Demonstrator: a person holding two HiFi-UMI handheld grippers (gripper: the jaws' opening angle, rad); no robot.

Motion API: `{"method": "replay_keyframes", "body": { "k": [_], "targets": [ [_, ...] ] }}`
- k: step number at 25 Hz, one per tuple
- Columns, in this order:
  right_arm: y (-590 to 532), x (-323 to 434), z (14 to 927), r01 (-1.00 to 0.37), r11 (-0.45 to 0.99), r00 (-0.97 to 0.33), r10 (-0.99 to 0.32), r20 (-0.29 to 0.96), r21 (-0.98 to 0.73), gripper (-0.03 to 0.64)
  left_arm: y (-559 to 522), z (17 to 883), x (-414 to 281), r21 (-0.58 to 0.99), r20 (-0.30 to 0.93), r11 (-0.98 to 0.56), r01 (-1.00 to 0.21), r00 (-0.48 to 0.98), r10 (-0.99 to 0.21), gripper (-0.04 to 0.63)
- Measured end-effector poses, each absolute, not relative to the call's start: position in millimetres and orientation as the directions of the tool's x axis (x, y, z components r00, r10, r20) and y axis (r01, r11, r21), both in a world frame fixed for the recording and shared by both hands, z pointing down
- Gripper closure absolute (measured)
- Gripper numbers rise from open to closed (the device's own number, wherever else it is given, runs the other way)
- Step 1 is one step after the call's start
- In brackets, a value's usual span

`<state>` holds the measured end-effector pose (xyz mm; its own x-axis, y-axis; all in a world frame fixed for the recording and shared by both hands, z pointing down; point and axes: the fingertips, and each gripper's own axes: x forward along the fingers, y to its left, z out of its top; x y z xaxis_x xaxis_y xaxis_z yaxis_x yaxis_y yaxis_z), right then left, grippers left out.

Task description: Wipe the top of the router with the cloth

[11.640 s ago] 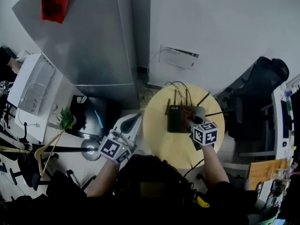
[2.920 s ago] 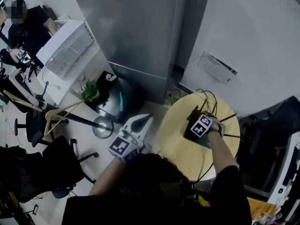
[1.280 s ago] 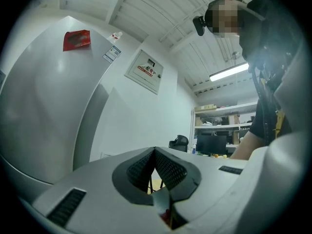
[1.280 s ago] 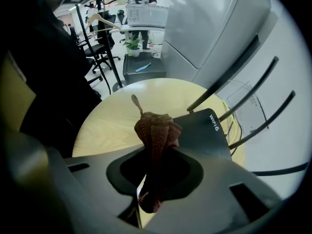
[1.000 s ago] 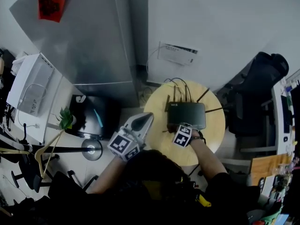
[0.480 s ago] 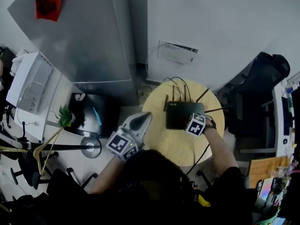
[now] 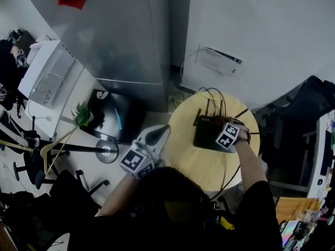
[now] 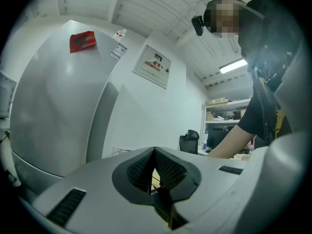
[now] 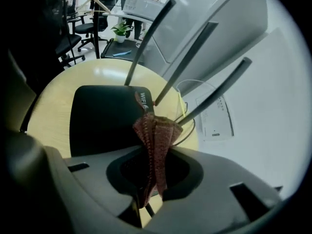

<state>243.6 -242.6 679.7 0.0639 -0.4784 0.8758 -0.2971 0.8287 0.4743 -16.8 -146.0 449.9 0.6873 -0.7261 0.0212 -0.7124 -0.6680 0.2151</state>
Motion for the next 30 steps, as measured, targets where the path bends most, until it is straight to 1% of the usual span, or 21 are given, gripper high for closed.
{"method": "replay_keyframes", "body": {
  "k": [3,7,11,16,23,30],
  "targets": [
    [-242,233,692,-0.284,0.844,0.058,-0.458,0.887,0.454,0.552,-144,456,-23,0.218,0.045,-0.648,-0.73,0.671,-0.74,0.604],
    [-234,229,706,-0.265,0.876,0.079,-0.397,0.914,0.403,0.551,-147,455,-27,0.223,0.03,-0.634,-0.74,0.655,-0.755,0.603],
    [-219,229,710,-0.263,0.896,0.114,-0.339,0.934,0.357,0.551,-148,456,-25,0.216,0.035,-0.647,-0.732,0.668,-0.744,0.603],
    [-199,228,711,-0.285,0.903,0.114,-0.302,0.947,0.322,0.551,-149,454,-20,0.227,0.019,-0.665,-0.712,0.686,-0.727,0.603],
    [-168,228,712,-0.312,0.899,0.114,-0.286,0.951,0.308,0.551,-144,452,-12,0.225,0.02,-0.709,-0.669,0.73,-0.683,0.604],
    [-136,224,713,-0.355,0.888,0.109,-0.273,0.956,0.294,0.551,-138,445,-1,0.226,-0.011,-0.749,-0.623,0.767,-0.641,0.603]
  ]
}}
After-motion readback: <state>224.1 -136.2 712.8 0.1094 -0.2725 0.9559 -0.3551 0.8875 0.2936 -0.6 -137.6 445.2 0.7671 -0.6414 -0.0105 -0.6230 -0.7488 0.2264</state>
